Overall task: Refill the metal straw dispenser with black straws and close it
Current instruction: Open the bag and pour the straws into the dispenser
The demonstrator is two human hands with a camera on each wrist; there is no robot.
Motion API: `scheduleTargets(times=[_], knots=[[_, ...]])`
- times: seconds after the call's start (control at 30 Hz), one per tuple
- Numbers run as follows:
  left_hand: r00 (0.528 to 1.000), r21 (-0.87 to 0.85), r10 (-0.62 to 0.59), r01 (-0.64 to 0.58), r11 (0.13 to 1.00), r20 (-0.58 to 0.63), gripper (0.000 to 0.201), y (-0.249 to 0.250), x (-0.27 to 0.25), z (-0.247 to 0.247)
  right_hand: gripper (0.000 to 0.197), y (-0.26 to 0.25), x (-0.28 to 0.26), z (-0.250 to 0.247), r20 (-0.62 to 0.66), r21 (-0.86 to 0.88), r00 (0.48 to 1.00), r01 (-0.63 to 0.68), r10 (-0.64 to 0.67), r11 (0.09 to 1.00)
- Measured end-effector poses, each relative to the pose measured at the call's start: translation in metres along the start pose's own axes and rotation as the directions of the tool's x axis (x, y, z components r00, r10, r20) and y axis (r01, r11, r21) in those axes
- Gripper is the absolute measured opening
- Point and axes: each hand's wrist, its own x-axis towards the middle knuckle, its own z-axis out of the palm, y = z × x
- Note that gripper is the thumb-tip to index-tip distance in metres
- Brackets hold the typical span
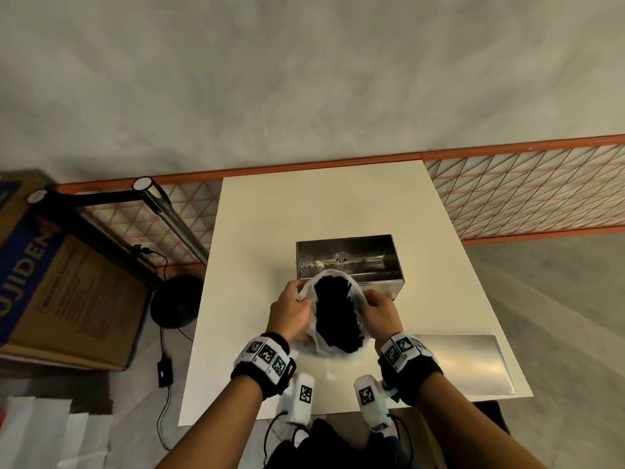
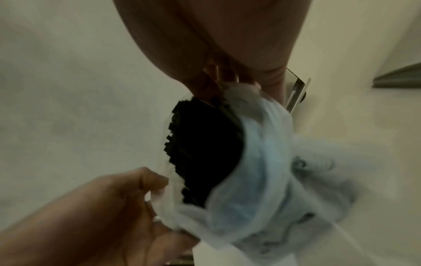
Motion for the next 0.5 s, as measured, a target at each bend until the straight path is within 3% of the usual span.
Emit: scheduleTargets(times=[0.17, 0.3, 0.37, 0.43, 0.5], knots=[[0.98, -0.305, -0.141, 0.179, 0.935, 0.143, 0.044, 0.003, -0.005, -0.004, 0.03, -0.004, 0.004, -0.01, 0.037, 0.367, 0.98, -0.193, 0.193, 0.91], [0.952, -0.47, -0.236, 0.302, 0.83, 0.194, 0.033, 0.004, -0.004, -0.007, 0.027, -0.006, 0.006, -0.02, 0.096, 0.499, 0.93, -0.353, 0.354, 0.791], [0.932, -0.475, -0.256, 0.352, 0.807, 0.255, 0.029, -0.001, -0.004, -0.007, 0.029, -0.006, 0.003, -0.023, 0.144, 0.486, 0.943, -0.332, 0.301, 0.808], [0.915, -0.438, -0.219, 0.36, 0.824, 0.34, 0.025, -0.005, -0.009, -0.006, 0.024, -0.003, 0.004, -0.021, 0.182, 0.399, 0.973, -0.206, 0.142, 0.893], [0.889, -0.391, -0.168, 0.348, 0.852, 0.426, 0.034, -0.008, -0.013, -0.004, 0.02, 0.003, 0.003, -0.02, 0.238, 0.307, 0.971, -0.069, -0.006, 0.949]])
